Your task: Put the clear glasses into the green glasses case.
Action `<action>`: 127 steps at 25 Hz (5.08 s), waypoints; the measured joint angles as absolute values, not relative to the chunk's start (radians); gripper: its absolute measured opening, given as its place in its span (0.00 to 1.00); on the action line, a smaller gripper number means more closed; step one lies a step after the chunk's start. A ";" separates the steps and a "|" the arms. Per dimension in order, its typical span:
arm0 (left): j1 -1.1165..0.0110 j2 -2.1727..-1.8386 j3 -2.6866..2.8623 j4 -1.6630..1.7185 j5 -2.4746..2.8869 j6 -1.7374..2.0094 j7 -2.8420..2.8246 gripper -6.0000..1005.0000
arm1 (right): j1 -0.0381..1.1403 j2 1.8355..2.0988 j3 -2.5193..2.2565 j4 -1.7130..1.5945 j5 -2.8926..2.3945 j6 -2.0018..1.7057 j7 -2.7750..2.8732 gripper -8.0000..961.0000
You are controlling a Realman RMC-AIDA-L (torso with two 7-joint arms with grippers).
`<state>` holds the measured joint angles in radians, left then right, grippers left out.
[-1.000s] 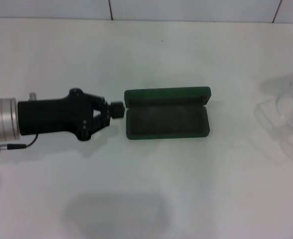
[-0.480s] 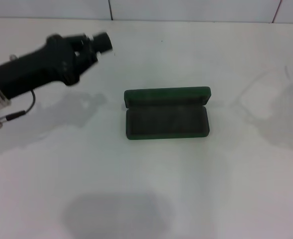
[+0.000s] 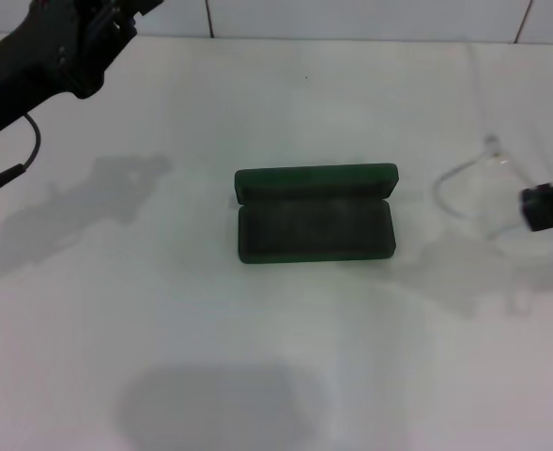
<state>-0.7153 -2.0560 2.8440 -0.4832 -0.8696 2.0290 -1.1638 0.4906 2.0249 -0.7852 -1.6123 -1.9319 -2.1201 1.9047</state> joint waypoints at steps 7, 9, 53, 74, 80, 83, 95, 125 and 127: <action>-0.730 -2.057 2.845 -0.476 -0.862 2.033 -1.118 0.07 | 0.502 2.022 -0.918 -1.599 -1.810 -2.038 1.799 0.06; -0.734 -2.051 2.846 -0.453 -0.851 2.038 -1.102 0.07 | 0.508 2.021 -0.958 -1.582 -1.809 -2.001 1.767 0.06; -0.816 -1.950 2.845 -0.071 -0.655 2.042 -0.883 0.06 | 0.677 2.021 -1.126 -1.225 -1.723 -1.724 1.486 0.06; -0.809 -1.959 2.844 -0.101 -0.587 2.034 -0.896 0.06 | 0.688 2.022 -1.177 -1.232 -1.672 -1.726 1.473 0.06; -0.804 -1.965 2.844 -0.111 -0.574 2.033 -0.908 0.06 | 0.685 2.022 -1.179 -1.237 -1.653 -1.730 1.471 0.06; -0.804 -1.967 2.844 -0.111 -0.557 2.032 -0.911 0.06 | 0.682 2.021 -1.180 -1.245 -1.648 -1.730 1.471 0.06; -0.803 -1.969 2.843 -0.110 -0.564 2.035 -0.905 0.06 | 0.669 2.022 -1.183 -1.247 -1.645 -1.732 1.471 0.06; -0.802 -1.963 2.842 -0.144 -0.609 2.034 -0.899 0.06 | 0.655 2.023 -1.184 -1.257 -1.644 -1.732 1.457 0.06; -0.802 -1.963 2.842 -0.153 -0.616 2.034 -0.900 0.06 | 0.651 2.023 -1.185 -1.260 -1.644 -1.733 1.457 0.06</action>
